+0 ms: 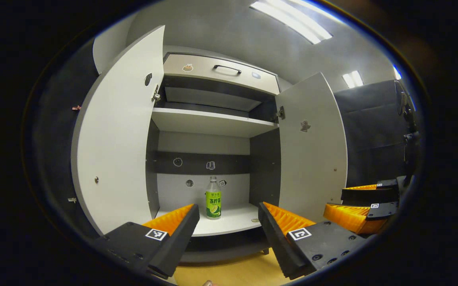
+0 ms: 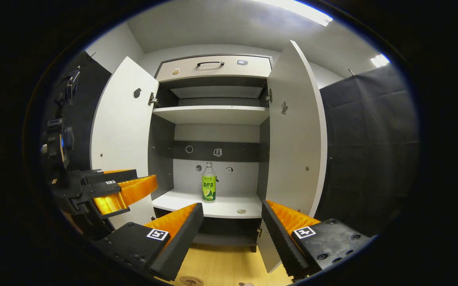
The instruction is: Grasp the bottle in the cabinet with the left hand and place it on the coaster, then close the right door with the right hand and the left door with the left hand.
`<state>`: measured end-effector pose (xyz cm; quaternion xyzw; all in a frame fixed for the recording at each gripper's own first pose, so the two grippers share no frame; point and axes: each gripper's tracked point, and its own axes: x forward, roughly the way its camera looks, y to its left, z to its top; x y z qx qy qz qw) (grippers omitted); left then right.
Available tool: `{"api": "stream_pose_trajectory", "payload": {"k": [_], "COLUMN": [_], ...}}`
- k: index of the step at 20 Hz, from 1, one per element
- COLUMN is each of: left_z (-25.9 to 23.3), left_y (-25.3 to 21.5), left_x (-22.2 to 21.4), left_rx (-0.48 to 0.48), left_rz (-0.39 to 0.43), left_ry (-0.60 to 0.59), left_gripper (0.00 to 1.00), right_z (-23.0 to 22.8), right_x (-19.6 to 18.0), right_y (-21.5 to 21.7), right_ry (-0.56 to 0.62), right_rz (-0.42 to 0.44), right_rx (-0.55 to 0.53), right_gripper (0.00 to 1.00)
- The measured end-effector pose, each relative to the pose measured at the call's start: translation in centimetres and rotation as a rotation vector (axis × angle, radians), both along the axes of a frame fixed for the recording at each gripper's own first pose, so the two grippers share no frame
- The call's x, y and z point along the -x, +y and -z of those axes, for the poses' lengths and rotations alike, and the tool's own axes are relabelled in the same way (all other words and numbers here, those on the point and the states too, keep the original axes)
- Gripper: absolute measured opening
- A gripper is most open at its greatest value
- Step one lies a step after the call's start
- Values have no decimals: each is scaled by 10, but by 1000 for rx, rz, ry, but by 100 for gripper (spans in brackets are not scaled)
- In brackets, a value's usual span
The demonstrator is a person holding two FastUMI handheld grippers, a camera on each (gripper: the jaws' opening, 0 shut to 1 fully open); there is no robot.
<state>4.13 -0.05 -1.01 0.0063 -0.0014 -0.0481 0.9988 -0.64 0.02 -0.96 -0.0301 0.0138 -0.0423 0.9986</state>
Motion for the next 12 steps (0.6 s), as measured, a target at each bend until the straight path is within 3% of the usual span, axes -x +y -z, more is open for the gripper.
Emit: {"api": "stream_pose_trajectory", "payload": {"k": [5, 12], "left_z": [1, 29], "left_y": [0, 12], "left_x": [-51, -142], "left_rx": [-52, -29], "left_rz": [-22, -51], "left_ry": [-22, 8], "left_gripper": [95, 95], "right_z": [13, 17], "right_x": [-33, -75], "right_y": [-7, -23], "right_ry": [21, -1], "right_rz": [-64, -119], "right_rx": [5, -1], "right_gripper": [98, 98]}}
